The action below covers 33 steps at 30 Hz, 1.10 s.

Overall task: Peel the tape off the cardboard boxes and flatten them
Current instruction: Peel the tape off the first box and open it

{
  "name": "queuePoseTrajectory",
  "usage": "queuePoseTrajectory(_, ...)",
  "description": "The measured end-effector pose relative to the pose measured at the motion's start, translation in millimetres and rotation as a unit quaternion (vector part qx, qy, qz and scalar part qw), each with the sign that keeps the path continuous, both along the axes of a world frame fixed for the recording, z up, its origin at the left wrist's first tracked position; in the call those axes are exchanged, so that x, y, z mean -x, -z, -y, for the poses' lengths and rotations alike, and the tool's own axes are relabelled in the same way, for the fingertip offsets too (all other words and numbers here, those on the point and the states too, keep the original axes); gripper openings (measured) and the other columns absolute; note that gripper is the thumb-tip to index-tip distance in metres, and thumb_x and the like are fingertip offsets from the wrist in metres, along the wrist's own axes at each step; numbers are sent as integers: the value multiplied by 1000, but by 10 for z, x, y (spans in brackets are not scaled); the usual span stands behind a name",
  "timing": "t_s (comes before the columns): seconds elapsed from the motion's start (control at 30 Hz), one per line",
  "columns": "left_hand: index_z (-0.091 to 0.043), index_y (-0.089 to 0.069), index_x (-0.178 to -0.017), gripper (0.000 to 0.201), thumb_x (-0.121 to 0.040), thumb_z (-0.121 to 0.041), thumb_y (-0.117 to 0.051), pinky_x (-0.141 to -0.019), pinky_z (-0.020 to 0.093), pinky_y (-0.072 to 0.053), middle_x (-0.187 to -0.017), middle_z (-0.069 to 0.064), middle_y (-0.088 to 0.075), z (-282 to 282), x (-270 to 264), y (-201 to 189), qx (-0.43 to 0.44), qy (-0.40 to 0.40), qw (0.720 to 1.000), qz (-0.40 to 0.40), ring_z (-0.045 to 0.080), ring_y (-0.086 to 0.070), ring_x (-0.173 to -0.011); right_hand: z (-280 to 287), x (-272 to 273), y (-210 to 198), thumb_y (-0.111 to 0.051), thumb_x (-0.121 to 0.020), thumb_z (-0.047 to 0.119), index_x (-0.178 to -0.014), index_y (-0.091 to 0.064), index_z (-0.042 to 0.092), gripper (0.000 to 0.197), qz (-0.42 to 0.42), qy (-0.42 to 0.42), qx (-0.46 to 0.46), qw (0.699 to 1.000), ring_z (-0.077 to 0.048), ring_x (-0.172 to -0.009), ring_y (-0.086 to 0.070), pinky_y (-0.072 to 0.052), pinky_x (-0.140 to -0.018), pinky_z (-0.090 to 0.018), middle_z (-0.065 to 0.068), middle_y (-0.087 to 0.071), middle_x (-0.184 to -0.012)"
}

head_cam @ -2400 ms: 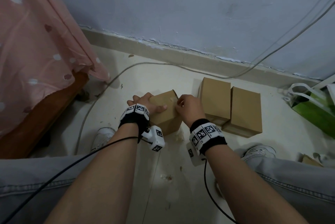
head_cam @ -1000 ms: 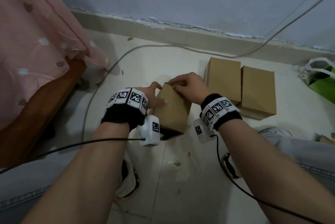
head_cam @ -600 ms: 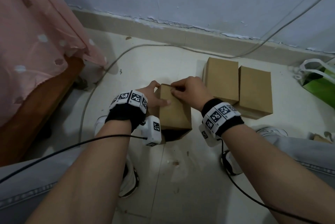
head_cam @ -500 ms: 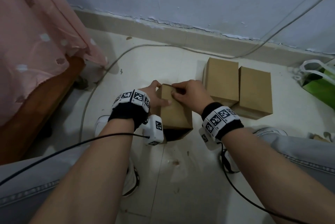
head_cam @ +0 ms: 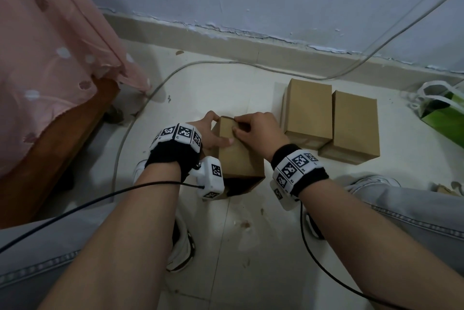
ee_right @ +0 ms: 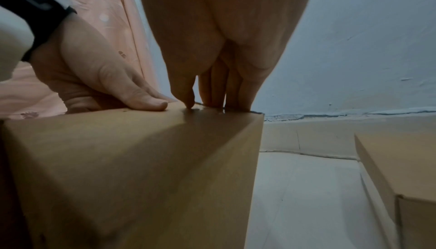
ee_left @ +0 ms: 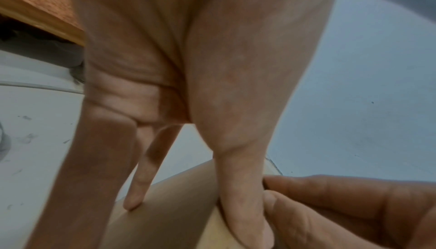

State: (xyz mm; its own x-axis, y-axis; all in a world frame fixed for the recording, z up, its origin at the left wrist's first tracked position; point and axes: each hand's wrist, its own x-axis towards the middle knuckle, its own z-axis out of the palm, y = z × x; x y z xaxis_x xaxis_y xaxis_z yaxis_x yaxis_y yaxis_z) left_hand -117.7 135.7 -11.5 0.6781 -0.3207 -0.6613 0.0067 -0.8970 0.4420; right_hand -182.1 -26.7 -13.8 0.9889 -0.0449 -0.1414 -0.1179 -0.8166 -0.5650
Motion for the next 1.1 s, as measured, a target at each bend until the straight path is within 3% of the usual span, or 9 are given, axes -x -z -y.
queuePoseTrajectory(0.17,-31,-31,-131,74,-75,-62,-70,-84,42,-56,-99,8,-70,12,3,1,-9,-1,1000,6,30,-69,-82,-59,-5,-12,-58,-93,26,-108,-74,8,28,7,12,20,1000,-27,-94,-66,-52,-87,-41,-11,-75,-99)
queuePoseTrajectory(0.33,-32,-30,-133,78,-74,-65,-70,-85,44,-56,-100,9,-69,40,11,5,-12,2,1000,-3,32,-69,-86,-13,9,-19,-54,-93,17,-114,-73,11,29,4,32,-2,999,-25,-97,-66,-51,-91,-38,-9,-75,-104)
queuePoseTrajectory(0.53,-31,-30,-134,77,-76,-63,-68,-82,38,-53,-101,10,-69,78,6,-16,-19,12,1000,0,28,-64,-78,90,49,-1,-66,-91,32,-127,-67,15,39,-18,18,-34,999,-17,-109,-64,-50,-99,-33,-2,-71,-119)
queuePoseTrajectory(0.8,-32,-31,-133,76,-76,-62,-70,-87,43,-55,-104,11,-68,69,-7,-4,-11,2,1000,-16,32,-67,-87,61,58,29,-57,-96,23,-119,-71,14,28,26,20,-34,999,-23,-100,-67,-52,-93,-38,-7,-75,-107)
queuePoseTrajectory(0.93,-33,-32,-134,76,-75,-61,-71,-87,43,-55,-105,8,-68,42,-28,-9,-8,-4,1000,-23,31,-68,-88,107,74,4,-56,-97,23,-113,-72,15,24,58,38,-62,996,-17,-94,-67,-53,-89,-33,-2,-75,-102)
queuePoseTrajectory(1.1,-33,-32,-134,76,-75,-60,-71,-83,39,-56,-106,7,-68,26,-33,-33,-12,0,1000,-20,29,-68,-85,41,31,90,-67,-91,25,-117,-73,18,27,10,11,-39,999,-19,-119,-61,-42,-107,-32,5,-64,-133)
